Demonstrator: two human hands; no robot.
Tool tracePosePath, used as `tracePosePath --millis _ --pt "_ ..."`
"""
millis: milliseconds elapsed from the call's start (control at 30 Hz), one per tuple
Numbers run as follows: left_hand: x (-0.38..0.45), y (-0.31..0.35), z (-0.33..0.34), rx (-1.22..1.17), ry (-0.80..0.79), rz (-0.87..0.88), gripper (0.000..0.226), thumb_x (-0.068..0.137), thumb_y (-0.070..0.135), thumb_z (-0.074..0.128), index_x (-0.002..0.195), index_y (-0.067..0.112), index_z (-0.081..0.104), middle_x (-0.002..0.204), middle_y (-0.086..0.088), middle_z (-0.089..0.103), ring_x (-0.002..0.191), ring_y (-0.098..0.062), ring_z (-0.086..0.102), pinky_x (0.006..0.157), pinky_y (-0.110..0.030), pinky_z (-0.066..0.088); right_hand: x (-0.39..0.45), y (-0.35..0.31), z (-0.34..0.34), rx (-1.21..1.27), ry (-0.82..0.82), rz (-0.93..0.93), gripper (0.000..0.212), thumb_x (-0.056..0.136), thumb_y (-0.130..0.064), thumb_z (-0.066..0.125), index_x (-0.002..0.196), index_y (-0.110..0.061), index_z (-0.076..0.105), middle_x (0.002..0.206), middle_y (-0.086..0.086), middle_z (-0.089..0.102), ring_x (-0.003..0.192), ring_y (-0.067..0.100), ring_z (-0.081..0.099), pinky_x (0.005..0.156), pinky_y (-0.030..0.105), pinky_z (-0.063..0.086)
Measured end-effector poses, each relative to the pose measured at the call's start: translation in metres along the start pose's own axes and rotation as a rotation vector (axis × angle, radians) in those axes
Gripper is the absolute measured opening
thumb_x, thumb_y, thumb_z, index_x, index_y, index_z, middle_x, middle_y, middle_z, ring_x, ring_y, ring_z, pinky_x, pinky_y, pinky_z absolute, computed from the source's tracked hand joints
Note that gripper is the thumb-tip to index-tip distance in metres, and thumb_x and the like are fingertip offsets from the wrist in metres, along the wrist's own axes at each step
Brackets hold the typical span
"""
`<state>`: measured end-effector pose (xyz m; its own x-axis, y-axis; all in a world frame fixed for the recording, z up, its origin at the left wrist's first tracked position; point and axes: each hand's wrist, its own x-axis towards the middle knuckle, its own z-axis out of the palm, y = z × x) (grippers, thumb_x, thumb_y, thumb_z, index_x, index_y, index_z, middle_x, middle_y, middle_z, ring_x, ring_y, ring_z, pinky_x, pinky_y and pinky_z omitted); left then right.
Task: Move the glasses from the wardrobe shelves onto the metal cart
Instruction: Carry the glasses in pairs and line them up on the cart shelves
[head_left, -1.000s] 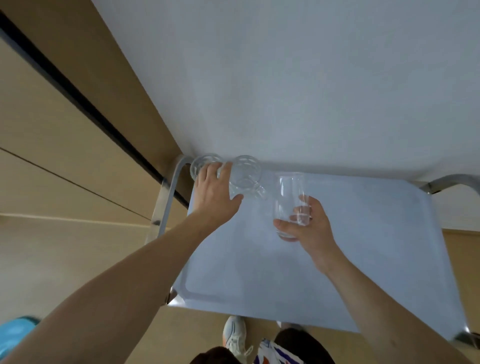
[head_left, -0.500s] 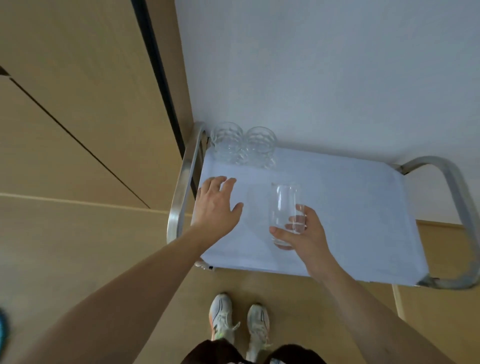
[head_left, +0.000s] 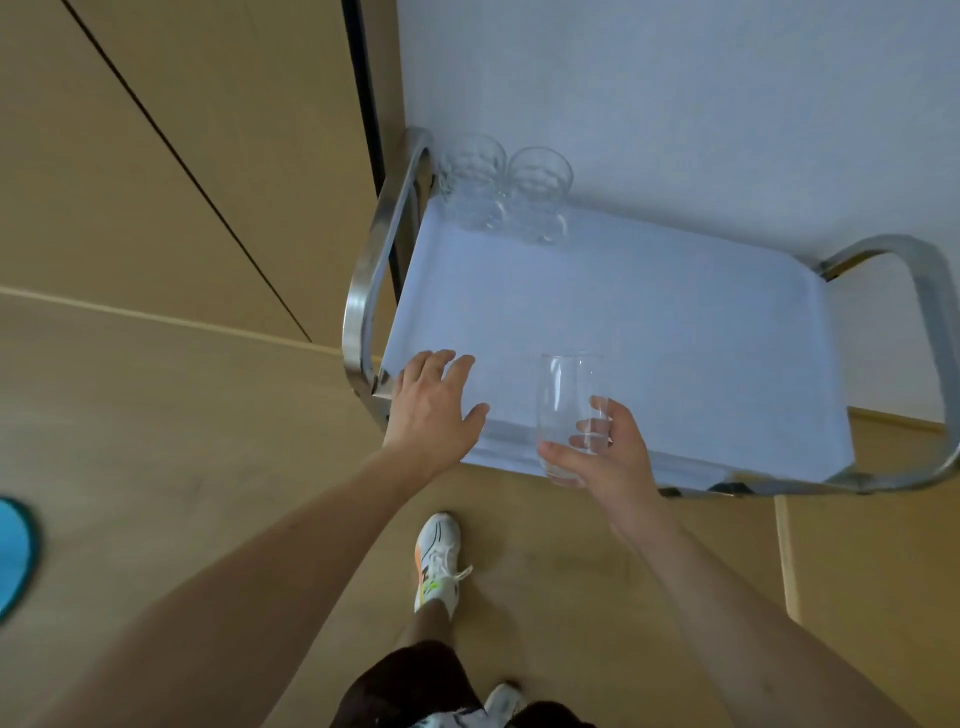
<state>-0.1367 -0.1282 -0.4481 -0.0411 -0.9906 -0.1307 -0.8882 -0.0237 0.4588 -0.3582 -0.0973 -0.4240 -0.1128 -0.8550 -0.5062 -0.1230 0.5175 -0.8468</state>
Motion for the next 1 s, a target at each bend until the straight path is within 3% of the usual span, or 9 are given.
tracePosePath --millis 233,367,533,733,1000 --pt "-0.092 0.031 0.017 0.035 0.017 -0.01 0.064 0.091 0.044 0.067 0.146 0.017 0.049 0.151 -0.011 0.047 0.143 -0.033 0.034 0.116 -0.05 0.032 -0.073 0.048 -0.029 0.097 -0.043 -0.029 0.09 0.057 -0.024 0.096 0.135 -0.025 0.051 0.117 -0.002 0.062 0.103 0.016 0.068 0.091 0.056 0.058" --pt "-0.135 0.049 0.024 0.074 0.019 0.024 0.066 0.091 0.047 0.066 0.148 0.019 0.047 0.153 -0.01 0.045 0.145 -0.032 0.031 0.117 -0.05 0.029 -0.105 0.068 -0.04 0.127 -0.063 -0.048 0.097 0.049 -0.033 0.101 0.129 -0.038 0.048 0.132 -0.004 0.056 0.121 0.019 0.061 0.1 0.052 0.053" --pt "-0.167 0.058 0.029 0.112 0.022 0.05 0.064 0.09 0.044 0.068 0.146 0.019 0.051 0.15 -0.011 0.048 0.143 -0.032 0.034 0.116 -0.051 0.031 -0.123 0.085 -0.045 0.149 -0.056 -0.084 0.085 0.065 -0.013 0.094 0.134 -0.029 0.046 0.129 -0.007 0.058 0.121 0.017 0.061 0.1 0.037 0.052" --pt "-0.159 0.048 0.039 0.103 0.02 0.054 0.062 0.092 0.042 0.065 0.147 0.021 0.049 0.151 -0.008 0.045 0.145 -0.029 0.031 0.117 -0.049 0.031 -0.12 0.101 -0.037 0.147 -0.042 -0.075 0.076 0.068 -0.005 0.091 0.124 -0.032 0.047 0.113 -0.014 0.061 0.102 0.001 0.062 0.067 0.01 0.052" --pt "-0.095 -0.018 0.123 0.143 -0.033 0.098 0.065 0.094 0.047 0.062 0.151 0.021 0.043 0.156 -0.009 0.04 0.147 -0.029 0.028 0.117 -0.049 0.031 -0.034 0.169 0.003 0.121 0.017 -0.111 0.088 0.064 -0.017 0.096 0.136 -0.029 0.047 0.121 -0.011 0.06 0.112 0.011 0.063 0.086 0.029 0.055"
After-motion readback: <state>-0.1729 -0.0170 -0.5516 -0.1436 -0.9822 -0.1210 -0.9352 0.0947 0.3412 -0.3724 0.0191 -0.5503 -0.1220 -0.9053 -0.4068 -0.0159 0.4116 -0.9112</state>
